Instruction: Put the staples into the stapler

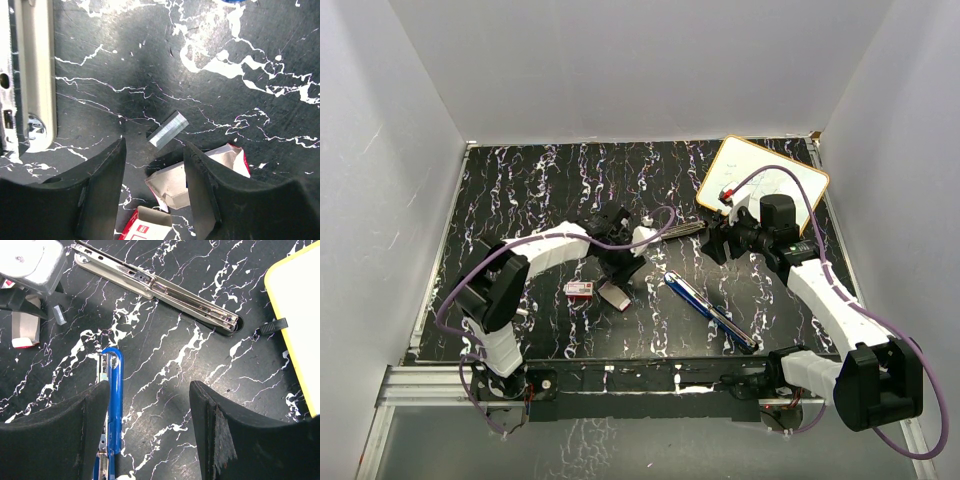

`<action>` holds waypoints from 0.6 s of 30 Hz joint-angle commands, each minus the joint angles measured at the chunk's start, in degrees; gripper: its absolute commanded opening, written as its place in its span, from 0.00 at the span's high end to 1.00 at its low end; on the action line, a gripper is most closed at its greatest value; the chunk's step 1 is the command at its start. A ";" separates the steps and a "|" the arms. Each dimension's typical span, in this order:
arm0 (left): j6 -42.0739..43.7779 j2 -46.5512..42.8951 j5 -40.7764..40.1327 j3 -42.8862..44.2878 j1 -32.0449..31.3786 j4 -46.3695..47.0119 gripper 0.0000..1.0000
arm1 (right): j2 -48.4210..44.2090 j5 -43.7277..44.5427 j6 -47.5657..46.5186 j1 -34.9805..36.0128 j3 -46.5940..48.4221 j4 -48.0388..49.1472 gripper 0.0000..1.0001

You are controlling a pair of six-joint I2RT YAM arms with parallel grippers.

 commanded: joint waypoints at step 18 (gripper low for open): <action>4.58 -8.87 2.96 -7.17 3.98 -3.26 0.45 | -1.23 -1.16 -0.67 -0.48 -0.17 2.65 0.34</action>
